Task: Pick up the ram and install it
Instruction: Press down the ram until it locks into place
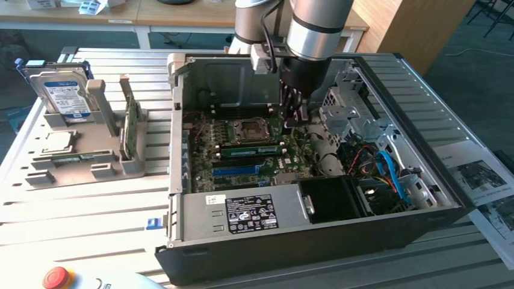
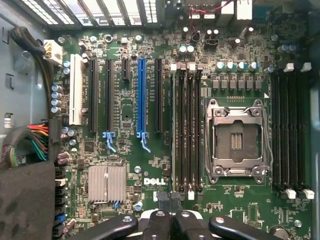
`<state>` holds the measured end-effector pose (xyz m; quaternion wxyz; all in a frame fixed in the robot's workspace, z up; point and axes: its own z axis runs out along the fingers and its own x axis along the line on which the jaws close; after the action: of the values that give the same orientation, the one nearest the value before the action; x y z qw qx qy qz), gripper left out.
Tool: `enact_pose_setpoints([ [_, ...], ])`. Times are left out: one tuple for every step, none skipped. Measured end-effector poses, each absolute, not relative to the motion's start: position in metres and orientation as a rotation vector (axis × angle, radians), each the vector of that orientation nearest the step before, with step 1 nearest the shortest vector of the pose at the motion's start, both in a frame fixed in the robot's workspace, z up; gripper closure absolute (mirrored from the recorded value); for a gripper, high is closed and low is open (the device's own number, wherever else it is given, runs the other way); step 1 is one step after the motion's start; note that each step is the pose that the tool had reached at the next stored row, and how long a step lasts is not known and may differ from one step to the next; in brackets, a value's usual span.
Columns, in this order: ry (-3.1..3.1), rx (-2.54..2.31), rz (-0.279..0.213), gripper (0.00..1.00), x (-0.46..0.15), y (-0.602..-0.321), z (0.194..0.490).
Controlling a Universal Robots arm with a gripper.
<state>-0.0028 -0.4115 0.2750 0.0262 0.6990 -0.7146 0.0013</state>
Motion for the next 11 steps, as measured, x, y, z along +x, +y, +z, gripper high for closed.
enact_pose_setpoints([
  [-2.208,2.16,0.004,0.9,-0.003,-0.411,0.274],
  [-2.208,2.16,0.004,0.9,-0.003,-0.411,0.272],
  [-2.208,2.16,0.004,0.9,-0.003,-0.411,0.271],
  [-2.208,2.16,0.004,0.9,-0.003,-0.411,0.27],
  [-2.208,2.16,0.004,0.9,-0.003,-0.411,0.268],
  [-2.208,2.16,0.004,0.9,-0.003,-0.411,0.267],
  [-2.208,2.16,0.004,0.9,-0.003,-0.411,0.266],
  [-2.208,2.16,0.004,0.9,-0.003,-0.411,0.264],
  [-2.208,2.16,0.004,0.9,-0.003,-0.411,0.263],
  [-2.208,2.16,0.004,0.9,-0.003,-0.411,0.262],
  [-2.208,2.16,0.004,0.9,-0.003,-0.411,0.261],
])
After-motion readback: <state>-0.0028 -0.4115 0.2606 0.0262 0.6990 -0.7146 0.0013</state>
